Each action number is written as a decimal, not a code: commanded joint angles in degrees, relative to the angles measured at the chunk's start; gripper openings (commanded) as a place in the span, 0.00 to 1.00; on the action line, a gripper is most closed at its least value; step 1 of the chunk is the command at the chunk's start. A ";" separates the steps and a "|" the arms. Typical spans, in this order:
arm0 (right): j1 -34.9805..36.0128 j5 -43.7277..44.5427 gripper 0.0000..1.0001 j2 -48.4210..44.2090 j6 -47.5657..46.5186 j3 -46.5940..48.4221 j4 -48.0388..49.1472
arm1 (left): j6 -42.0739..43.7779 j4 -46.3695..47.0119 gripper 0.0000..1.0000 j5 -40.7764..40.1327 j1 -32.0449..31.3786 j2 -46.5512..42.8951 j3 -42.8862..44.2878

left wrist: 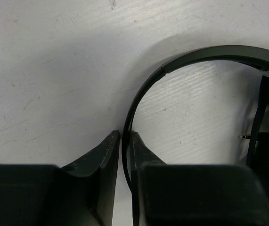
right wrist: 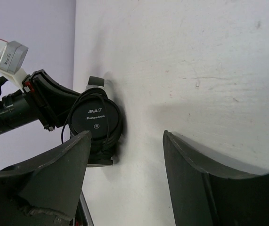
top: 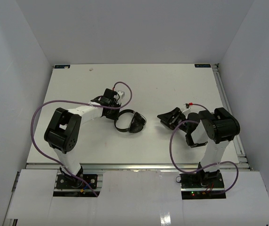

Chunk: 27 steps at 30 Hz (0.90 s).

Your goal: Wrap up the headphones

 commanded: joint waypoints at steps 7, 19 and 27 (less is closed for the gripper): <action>0.21 10.54 0.70 -20.08 -11.79 -1.98 -8.08 | -1.69 0.32 0.61 -2.17 0.86 -1.23 1.15; 12.90 20.31 0.85 -38.02 -25.22 8.01 -39.65 | -14.06 -2.30 0.97 -10.16 0.94 -15.39 4.54; 25.29 34.09 0.90 -37.75 -31.76 24.71 -65.61 | -19.35 -7.22 0.98 -7.78 0.94 -27.89 5.55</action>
